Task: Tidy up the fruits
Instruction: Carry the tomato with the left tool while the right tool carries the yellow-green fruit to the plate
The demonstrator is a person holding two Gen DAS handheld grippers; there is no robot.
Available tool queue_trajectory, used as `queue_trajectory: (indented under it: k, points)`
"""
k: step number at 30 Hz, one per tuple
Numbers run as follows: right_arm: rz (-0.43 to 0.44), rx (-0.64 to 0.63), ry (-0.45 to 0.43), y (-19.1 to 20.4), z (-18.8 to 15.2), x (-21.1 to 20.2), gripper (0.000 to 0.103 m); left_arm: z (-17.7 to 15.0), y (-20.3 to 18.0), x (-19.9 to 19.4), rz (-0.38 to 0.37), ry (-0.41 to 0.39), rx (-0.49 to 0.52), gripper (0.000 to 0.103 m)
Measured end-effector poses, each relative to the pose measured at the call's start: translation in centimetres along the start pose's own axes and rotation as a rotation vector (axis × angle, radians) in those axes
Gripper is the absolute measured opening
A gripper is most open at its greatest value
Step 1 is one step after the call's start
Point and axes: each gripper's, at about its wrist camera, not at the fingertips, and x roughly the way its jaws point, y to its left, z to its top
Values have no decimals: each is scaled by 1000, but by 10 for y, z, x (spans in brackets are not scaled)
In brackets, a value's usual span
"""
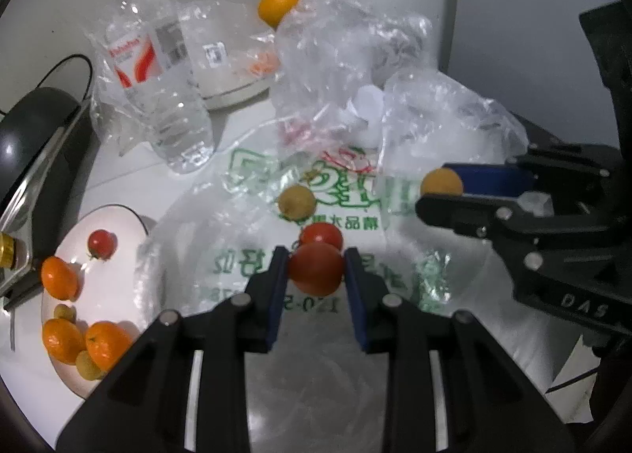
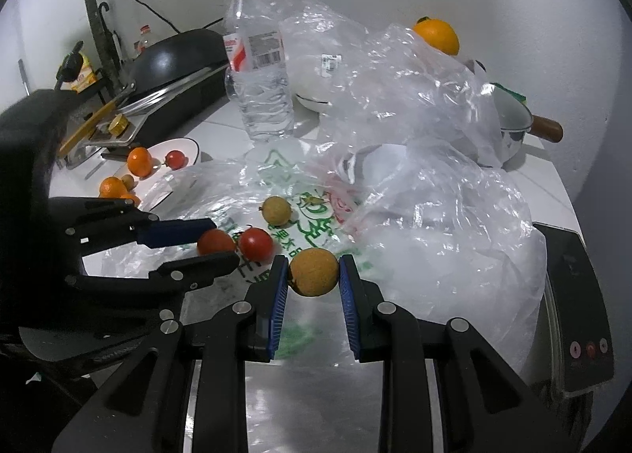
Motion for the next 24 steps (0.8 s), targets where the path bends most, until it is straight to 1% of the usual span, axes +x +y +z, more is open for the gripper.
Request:
queue_trajectory:
  k: [11, 17, 24]
  points:
    - [-10, -34, -6, 29, 6, -6, 28, -8, 16, -33, 5, -65, -13, 29]
    - [-8, -60, -11, 48, 12, -5, 28, -17, 25, -45, 23, -83, -18, 29]
    - [-5, -79, -12, 66, 19, -2, 28, -24, 39, -61, 27, -107, -32, 29]
